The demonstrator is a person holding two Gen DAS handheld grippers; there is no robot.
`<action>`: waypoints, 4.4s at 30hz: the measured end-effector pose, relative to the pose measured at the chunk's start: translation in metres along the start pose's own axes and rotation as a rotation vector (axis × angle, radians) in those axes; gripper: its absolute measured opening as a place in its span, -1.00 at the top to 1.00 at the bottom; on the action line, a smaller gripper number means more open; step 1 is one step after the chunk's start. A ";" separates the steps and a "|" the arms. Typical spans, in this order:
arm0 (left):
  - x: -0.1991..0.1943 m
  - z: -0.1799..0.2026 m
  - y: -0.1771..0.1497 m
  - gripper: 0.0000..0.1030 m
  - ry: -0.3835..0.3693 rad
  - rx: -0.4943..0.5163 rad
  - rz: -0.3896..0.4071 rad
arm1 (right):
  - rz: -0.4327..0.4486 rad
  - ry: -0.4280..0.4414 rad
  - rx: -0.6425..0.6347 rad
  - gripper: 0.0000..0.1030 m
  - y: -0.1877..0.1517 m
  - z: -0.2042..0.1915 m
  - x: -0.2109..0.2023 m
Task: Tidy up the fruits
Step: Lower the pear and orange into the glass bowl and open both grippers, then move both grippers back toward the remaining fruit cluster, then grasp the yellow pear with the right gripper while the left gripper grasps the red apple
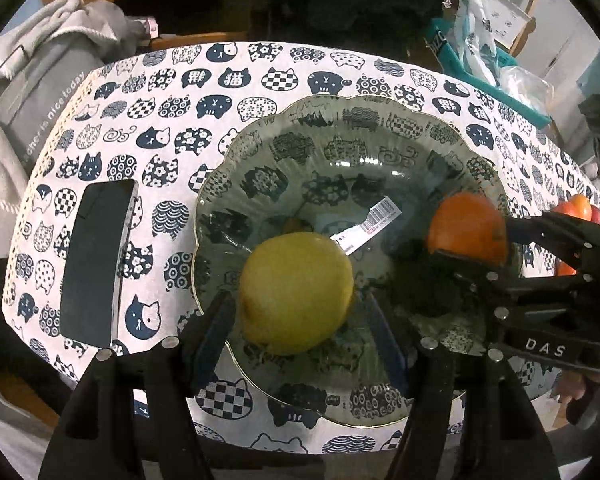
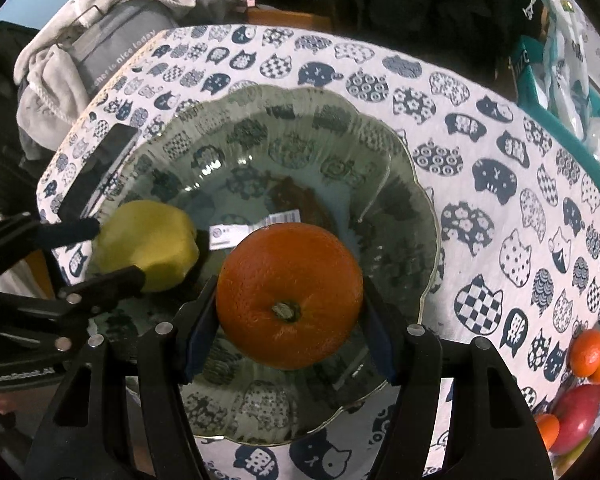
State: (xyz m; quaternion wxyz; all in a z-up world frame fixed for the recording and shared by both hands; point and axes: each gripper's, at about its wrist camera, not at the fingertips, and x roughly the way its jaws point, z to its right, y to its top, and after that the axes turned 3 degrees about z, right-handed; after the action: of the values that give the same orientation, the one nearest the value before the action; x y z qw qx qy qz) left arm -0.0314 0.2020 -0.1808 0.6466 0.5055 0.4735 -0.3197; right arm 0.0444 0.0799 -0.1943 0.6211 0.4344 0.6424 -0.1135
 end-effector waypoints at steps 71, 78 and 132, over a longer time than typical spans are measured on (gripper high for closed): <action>-0.113 0.221 0.018 -0.58 -0.244 0.268 0.204 | 0.402 -0.272 0.244 -0.61 -0.107 0.141 -0.267; -0.121 0.251 0.017 -0.65 -0.264 0.316 0.215 | 0.427 -0.299 0.275 -0.66 -0.126 0.159 -0.284; -0.022 0.379 0.004 -0.68 -0.242 0.452 0.039 | 0.082 -0.336 0.659 -0.68 -0.247 0.331 -0.159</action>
State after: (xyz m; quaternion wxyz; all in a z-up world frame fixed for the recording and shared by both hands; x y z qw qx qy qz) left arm 0.0747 -0.1610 -0.1435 0.5751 0.6043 0.2994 -0.4629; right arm 0.0795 -0.3604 -0.2155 0.5488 0.6115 0.4428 -0.3589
